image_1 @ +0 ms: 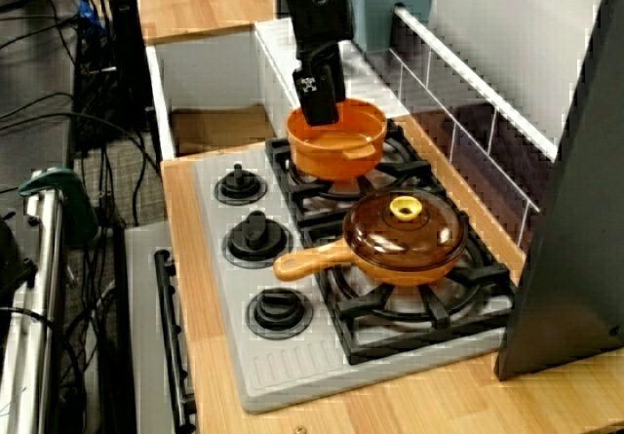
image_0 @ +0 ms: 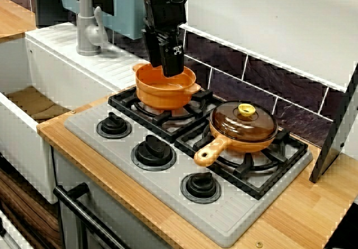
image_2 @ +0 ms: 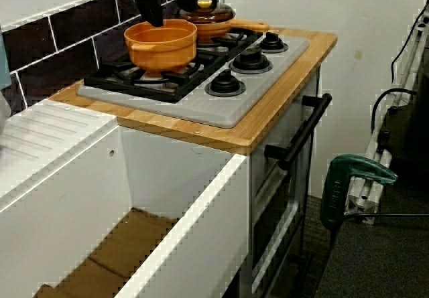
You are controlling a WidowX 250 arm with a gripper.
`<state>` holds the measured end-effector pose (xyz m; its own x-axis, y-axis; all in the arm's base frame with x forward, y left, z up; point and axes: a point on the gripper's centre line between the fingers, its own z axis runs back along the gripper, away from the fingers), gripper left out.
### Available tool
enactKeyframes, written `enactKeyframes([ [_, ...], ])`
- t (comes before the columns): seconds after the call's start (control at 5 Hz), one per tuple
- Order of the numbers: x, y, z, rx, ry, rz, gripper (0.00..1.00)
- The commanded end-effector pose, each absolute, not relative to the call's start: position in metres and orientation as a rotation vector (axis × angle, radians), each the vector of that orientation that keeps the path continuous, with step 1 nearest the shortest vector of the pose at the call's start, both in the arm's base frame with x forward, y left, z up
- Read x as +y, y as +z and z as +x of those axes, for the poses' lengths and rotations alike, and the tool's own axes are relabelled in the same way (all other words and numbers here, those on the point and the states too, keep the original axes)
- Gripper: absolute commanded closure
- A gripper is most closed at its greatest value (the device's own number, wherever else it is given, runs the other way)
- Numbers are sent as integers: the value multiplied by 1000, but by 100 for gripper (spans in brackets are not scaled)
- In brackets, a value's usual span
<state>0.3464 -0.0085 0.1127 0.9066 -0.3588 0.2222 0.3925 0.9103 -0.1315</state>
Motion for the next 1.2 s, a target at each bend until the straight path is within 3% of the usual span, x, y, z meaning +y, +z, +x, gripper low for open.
enactKeyframes([
  [0.0, -9, 113, 346, -196, -390, -175, 0],
  [0.4, -22, 143, 336, -229, -587, -140, 0],
  [0.6, -21, 147, 327, -239, -746, -142, 0],
  [0.8, -18, 137, 326, -224, -887, -141, 0],
  [1.0, -7, 128, 326, -213, -969, -214, 0],
])
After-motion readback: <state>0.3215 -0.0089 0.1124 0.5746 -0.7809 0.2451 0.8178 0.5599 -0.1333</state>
